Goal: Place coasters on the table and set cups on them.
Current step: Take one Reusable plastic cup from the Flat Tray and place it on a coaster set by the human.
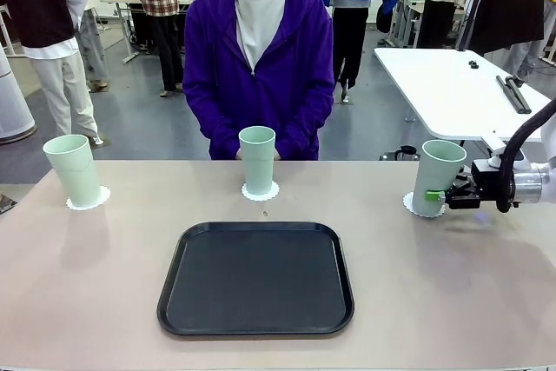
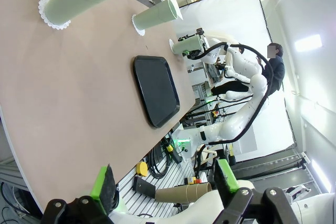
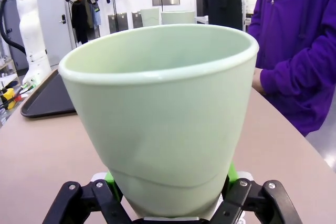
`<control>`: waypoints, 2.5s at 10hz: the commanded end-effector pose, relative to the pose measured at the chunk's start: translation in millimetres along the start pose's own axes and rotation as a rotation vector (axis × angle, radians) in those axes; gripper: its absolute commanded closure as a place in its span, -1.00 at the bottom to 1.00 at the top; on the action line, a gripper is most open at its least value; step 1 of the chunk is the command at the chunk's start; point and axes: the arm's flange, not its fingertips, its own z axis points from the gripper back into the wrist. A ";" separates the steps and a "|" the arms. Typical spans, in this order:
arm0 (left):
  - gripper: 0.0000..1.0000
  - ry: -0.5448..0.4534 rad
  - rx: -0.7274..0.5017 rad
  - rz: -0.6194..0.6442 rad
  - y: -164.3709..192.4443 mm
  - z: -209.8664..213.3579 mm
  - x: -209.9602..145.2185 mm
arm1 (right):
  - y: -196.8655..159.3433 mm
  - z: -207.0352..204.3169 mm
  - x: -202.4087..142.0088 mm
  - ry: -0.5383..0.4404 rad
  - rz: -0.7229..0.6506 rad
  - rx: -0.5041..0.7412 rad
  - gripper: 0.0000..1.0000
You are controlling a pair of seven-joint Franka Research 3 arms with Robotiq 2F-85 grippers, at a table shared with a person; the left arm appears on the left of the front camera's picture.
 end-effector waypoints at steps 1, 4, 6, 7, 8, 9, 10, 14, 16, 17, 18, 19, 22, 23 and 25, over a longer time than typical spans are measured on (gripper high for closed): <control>-1.00 -0.004 -0.003 -0.003 -1.9 1.9 -0.8 | -9.0 1.0 0.1 -0.013 -0.022 0.019 -0.65; -1.00 -0.004 -0.003 -0.003 -1.9 1.9 -0.8 | -8.6 1.5 -1.5 -0.011 -0.030 0.024 -0.65; -1.00 -0.004 -0.003 -0.003 -1.9 1.9 -0.8 | -10.5 4.0 -2.6 -0.013 -0.047 0.008 -0.65; -1.00 -0.004 -0.003 -0.003 -1.9 1.9 -0.8 | -11.3 5.0 -3.8 -0.016 -0.063 -0.002 -0.70; -1.00 -0.004 -0.003 -0.003 -1.9 1.9 -0.8 | -12.6 4.8 -3.5 -0.013 -0.085 -0.016 -0.90; -1.00 -0.004 -0.003 -0.003 -1.9 1.9 -0.8 | -13.1 4.5 -3.3 -0.013 -0.092 -0.020 -1.00; -1.00 -0.004 -0.003 -0.003 -1.9 1.9 -0.8 | -13.1 4.5 -3.7 -0.010 -0.098 -0.023 -1.00; -1.00 -0.004 -0.003 -0.003 -1.9 1.9 -0.8 | -13.2 3.6 -4.8 -0.009 -0.093 -0.023 -1.00; -1.00 -0.004 -0.003 -0.003 -1.9 1.9 -0.8 | -13.7 4.3 -4.9 0.003 -0.096 -0.016 -1.00; -1.00 -0.004 -0.003 -0.003 -1.9 1.9 -0.8 | -13.8 5.7 -5.2 0.014 -0.099 -0.011 -1.00; -1.00 -0.004 -0.003 -0.003 -1.9 1.9 -0.8 | -13.9 7.1 -5.6 0.031 -0.100 -0.010 -1.00; -1.00 -0.004 -0.003 -0.003 -1.9 1.9 -0.8 | -14.1 8.5 -5.9 0.051 -0.099 -0.006 -1.00; -1.00 -0.004 -0.003 -0.003 -1.9 1.9 -0.8 | -12.3 15.3 -6.4 0.151 -0.124 -0.020 -1.00; -1.00 -0.004 -0.003 -0.003 -1.9 1.9 -0.8 | -11.0 17.9 -6.9 0.195 -0.130 -0.033 -1.00; -1.00 -0.004 -0.003 -0.003 -1.9 1.9 -0.8 | -7.0 26.3 -6.1 0.270 -0.139 -0.061 -1.00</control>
